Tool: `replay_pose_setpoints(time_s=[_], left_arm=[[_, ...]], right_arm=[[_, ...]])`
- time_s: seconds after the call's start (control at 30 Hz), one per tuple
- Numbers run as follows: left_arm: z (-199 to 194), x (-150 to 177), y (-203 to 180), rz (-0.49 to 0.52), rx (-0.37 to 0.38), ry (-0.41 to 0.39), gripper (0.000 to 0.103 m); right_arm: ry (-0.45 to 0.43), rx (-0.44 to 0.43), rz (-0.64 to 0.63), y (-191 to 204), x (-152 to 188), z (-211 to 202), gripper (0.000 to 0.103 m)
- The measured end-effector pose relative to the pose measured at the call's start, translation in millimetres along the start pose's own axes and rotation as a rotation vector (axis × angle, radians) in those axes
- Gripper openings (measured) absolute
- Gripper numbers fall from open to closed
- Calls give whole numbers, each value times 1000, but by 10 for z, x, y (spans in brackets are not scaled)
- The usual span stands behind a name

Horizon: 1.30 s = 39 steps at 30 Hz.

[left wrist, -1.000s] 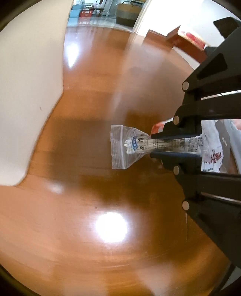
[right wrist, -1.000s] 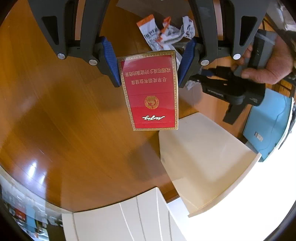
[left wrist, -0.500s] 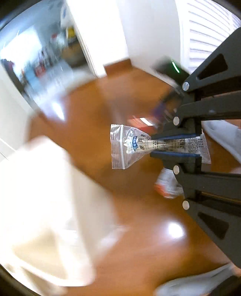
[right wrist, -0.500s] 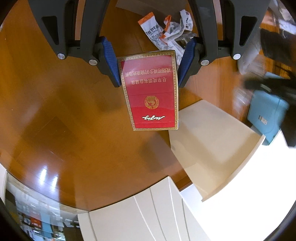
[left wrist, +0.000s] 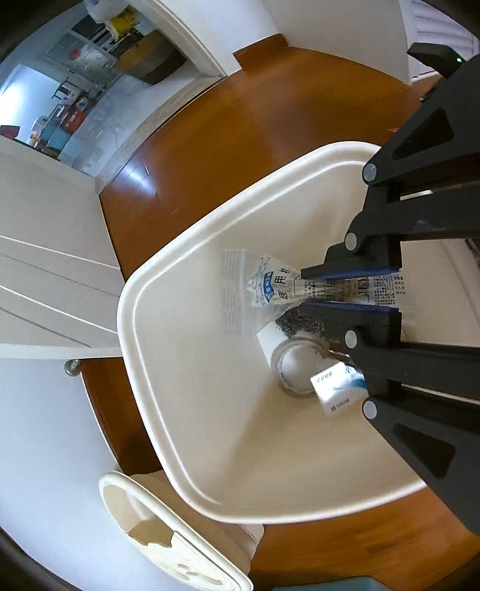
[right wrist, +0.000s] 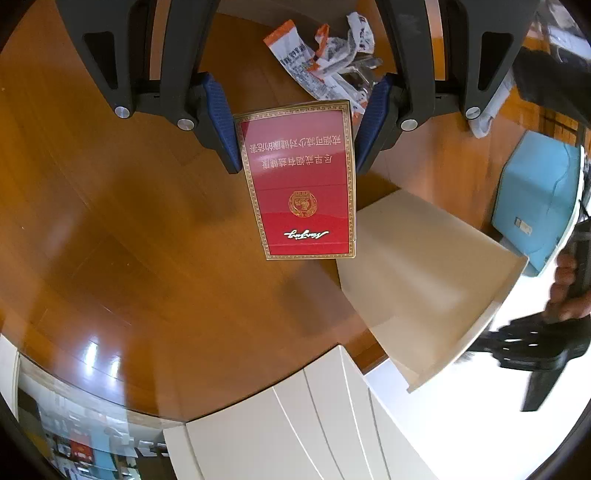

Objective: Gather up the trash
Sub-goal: 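Release the zip bag into the beige bin with the left gripper, then drop the red cigarette pack into the bin with the right gripper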

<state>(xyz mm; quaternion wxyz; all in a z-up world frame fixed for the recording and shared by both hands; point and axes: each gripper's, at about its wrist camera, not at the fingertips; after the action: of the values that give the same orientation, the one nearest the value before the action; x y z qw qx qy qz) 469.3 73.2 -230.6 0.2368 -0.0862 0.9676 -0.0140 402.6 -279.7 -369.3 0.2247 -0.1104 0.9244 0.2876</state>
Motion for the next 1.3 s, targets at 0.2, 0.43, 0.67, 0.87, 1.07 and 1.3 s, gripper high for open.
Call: replay_pose_setpoints(time_s=[0.2,0.43,0.67,0.87,1.07,1.3], left_arm=[[65,241,-106,63,-58,56,11],[75,415,-99,193,-242,102,12],[-444,708,12,225,-347,32,46],[-899,974,105,137,-331,-101,62],[-1185,1437,2,32,-188,-170,68],[-757,2208,-243,27,-77,14,78]], right_arm=[[6,-5,-5,17,-27,53,63],[-13,-17,-45,123,-108,11,63],[-147,-58,-132,519,-695,-310,63],[-244,-105,-254,1103,-1147,-430,63],[-243,-126,-329,1507,-1238,-318,63],[-80,-185,-461,2329,-1579,103,64]])
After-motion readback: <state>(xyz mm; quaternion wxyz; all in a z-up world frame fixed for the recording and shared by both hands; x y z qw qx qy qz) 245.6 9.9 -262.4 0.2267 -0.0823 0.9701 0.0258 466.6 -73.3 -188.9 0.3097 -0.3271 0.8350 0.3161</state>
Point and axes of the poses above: each gripper's, at about its wrist camera, not at the fingertips, and z roughly the way its jaws point, y to its left, x to its underside, and after that the axes turned 7 degrees about z, right-handed
